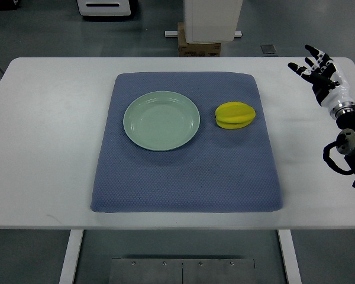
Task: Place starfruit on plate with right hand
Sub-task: 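Raise the right hand and open its fingers near the mat edge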
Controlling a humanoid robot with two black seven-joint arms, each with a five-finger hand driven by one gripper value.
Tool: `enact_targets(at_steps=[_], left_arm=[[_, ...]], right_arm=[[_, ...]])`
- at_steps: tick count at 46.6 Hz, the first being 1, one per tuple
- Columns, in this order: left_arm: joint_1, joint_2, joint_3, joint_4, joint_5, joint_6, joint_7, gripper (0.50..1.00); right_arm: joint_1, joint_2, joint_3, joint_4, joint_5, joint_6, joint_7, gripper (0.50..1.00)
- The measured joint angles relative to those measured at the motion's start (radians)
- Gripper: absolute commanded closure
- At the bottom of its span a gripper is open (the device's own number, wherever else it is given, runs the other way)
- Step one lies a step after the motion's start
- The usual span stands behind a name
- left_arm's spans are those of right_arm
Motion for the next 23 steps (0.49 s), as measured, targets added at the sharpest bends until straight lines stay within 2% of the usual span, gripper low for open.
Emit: enact_targets(at_steps=[23], left_arm=[[0.007, 0.000, 0.004, -0.001, 0.001, -0.002, -0.005, 0.500]], right_arm=[[-0.023, 0.015, 0.006, -0.003, 0.002, -0.008, 0.000, 0.500]])
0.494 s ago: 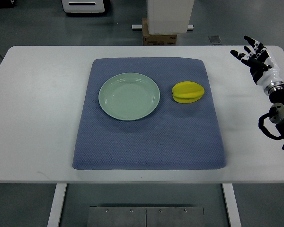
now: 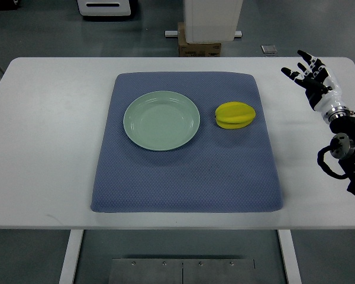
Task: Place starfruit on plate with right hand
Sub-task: 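Raise the right hand and open its fingers near the mat edge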
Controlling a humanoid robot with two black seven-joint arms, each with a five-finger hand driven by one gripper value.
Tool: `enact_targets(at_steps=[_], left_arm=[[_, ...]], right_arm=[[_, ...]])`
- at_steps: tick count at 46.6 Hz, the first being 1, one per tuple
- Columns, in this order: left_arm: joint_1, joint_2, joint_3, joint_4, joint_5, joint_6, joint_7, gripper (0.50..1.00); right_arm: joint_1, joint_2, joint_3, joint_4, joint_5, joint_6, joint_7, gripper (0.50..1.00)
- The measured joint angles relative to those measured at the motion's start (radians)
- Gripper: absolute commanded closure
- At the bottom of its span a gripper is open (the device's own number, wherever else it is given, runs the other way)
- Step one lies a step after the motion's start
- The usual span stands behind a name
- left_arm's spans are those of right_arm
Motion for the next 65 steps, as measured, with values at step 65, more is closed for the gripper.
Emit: enact_targets(at_steps=[65], left_arm=[[0.000, 0.000, -0.001, 0.000, 0.000, 0.000, 0.000, 0.500]], right_arm=[[-0.010, 0.034, 0.014, 0.007, -0.003, -0.075, 0.047, 0.500]])
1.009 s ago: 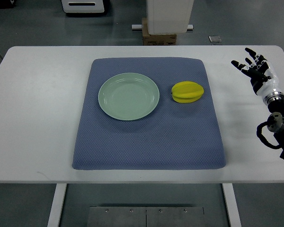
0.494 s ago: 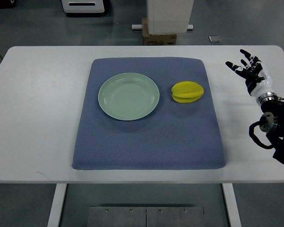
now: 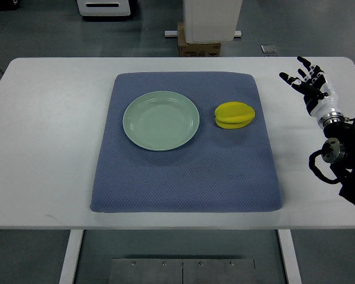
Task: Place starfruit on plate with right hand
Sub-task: 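Raise the right hand and open its fingers near the mat edge, then move the open right hand toward the yellow starfruit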
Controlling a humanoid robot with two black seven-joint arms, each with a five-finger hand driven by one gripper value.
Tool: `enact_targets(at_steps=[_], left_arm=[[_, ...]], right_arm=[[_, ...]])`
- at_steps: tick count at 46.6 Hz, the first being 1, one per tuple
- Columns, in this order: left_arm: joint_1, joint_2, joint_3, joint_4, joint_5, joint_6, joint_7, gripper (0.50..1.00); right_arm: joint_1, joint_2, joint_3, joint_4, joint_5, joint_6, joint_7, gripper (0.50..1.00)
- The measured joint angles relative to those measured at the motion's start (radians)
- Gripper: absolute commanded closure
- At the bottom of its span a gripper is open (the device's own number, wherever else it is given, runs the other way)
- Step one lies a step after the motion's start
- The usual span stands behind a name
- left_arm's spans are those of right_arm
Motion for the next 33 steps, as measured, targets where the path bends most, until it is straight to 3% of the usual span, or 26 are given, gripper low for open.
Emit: enact_targets(at_steps=[12, 33], left_arm=[[0.000, 0.000, 0.000, 0.000, 0.000, 0.000, 0.000, 0.500], [0.000, 0.000, 0.000, 0.000, 0.000, 0.000, 0.000, 0.500]], right_arm=[[0.052, 0.061, -0.033, 0.004, -0.019, -0.034, -0.032, 0.500], [0.133, 0.049, -0.321, 0.044, -0.135, -0.060, -0.051, 0.500]])
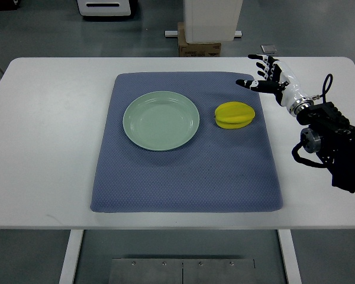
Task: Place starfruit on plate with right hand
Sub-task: 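Move the open right hand toward the yellow starfruit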
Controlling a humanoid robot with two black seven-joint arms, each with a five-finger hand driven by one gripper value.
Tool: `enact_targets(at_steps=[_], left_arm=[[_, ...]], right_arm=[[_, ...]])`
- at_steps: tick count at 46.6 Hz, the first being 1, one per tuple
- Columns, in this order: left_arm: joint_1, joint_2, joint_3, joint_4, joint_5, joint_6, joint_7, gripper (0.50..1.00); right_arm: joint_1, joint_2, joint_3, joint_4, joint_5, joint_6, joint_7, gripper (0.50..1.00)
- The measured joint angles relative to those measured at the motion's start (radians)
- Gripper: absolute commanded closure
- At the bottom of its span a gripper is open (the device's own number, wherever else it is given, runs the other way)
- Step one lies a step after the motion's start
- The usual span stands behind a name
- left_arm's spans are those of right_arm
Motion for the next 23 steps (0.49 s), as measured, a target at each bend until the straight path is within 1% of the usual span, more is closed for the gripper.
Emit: enact_targets(at_steps=[4, 9, 16, 23], left_arm=[[0.000, 0.000, 0.000, 0.000, 0.000, 0.000, 0.000, 0.500], [0.000, 0.000, 0.000, 0.000, 0.000, 0.000, 0.000, 0.500], [0.001, 0.000, 0.000, 0.000, 0.000, 0.000, 0.000, 0.500], [0.000, 0.000, 0.000, 0.000, 0.000, 0.000, 0.000, 0.500]], right_arm=[[0.013, -0.012, -0.017, 0.012, -0.017, 0.001, 0.001, 0.500], [0.029, -0.045, -0.052, 0.062, -0.073, 0.002, 0.008, 0.500], [0.058, -0.143, -0.073, 0.200, -0.153, 0.002, 0.013, 0.500], [0.079, -0.258, -0.087, 0.360, -0.229, 0.002, 0.015, 0.500]])
